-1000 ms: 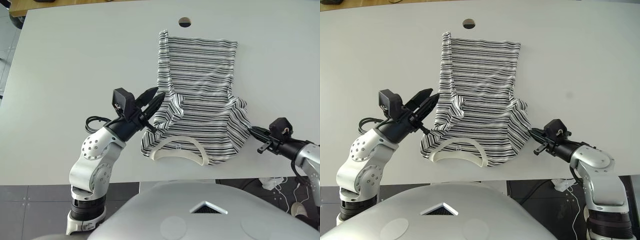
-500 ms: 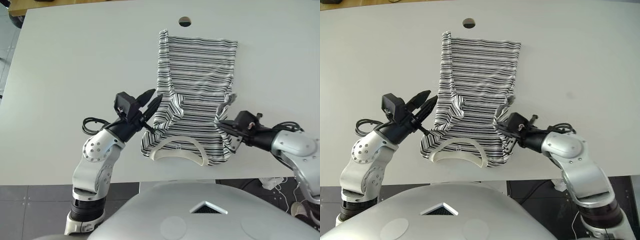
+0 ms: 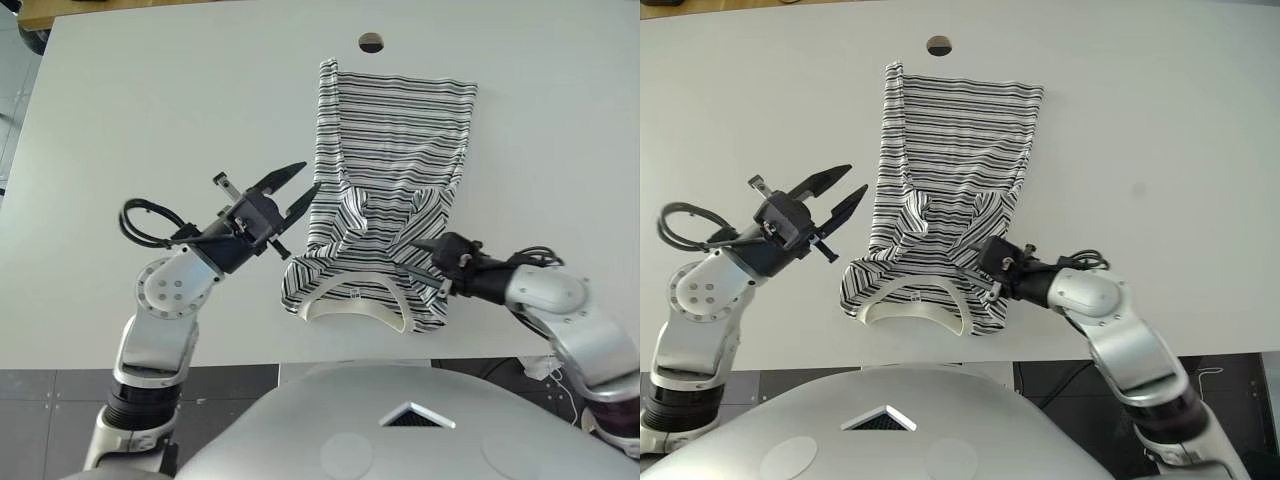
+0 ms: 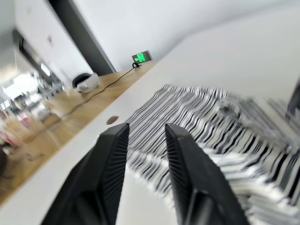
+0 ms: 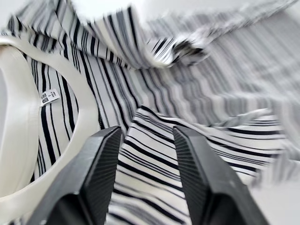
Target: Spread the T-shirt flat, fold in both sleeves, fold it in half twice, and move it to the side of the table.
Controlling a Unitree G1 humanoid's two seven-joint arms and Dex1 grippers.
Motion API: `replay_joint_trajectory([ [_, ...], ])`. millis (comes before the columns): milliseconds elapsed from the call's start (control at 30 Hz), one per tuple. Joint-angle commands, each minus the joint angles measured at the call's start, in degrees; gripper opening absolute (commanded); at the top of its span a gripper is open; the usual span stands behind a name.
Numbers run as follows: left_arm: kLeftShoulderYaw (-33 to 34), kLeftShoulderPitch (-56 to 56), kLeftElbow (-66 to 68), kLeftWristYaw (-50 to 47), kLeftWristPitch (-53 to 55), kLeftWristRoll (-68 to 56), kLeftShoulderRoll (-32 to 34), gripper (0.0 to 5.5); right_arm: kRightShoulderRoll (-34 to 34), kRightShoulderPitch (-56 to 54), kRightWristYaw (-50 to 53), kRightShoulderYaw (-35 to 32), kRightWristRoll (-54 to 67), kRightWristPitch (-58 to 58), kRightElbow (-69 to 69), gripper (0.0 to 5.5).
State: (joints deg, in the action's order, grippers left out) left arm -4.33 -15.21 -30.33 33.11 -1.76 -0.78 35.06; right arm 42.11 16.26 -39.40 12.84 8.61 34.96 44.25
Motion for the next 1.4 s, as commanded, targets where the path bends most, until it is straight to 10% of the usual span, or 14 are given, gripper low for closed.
replay_joint_trajectory([
  [33, 1.6, 1.67, 5.83, 4.29, -9.32, 7.38, 8.73, 2.1, 5.37, 7.27, -2.73, -10.17, 0.49, -4.08, 4.03, 2.72],
  [300, 1.4, -8.09, 8.22, 21.9, -12.24, 4.58, 25.01, 3.34, 12.43, 20.38, -5.97, -8.47, -11.51, -18.61, -0.16, 4.06],
  [800, -10.42, -4.67, 10.2, 20.2, -10.83, 11.76, 16.11, 3.37, 8.44, 11.41, -5.52, 6.8, -24.85, -23.4, -7.15, 4.06],
  [1000, -12.09, -3.97, 9.93, 19.85, -10.59, 11.73, 15.35, 3.4, 9.64, 12.04, -7.78, 9.1, -24.71, -22.92, -6.52, 3.07],
  [1400, -13.21, -3.78, 8.69, 20.93, -9.47, 10.33, 16.04, 1.58, 9.42, 13.95, -7.34, 5.08, -19.88, -16.54, -5.25, 0.97],
])
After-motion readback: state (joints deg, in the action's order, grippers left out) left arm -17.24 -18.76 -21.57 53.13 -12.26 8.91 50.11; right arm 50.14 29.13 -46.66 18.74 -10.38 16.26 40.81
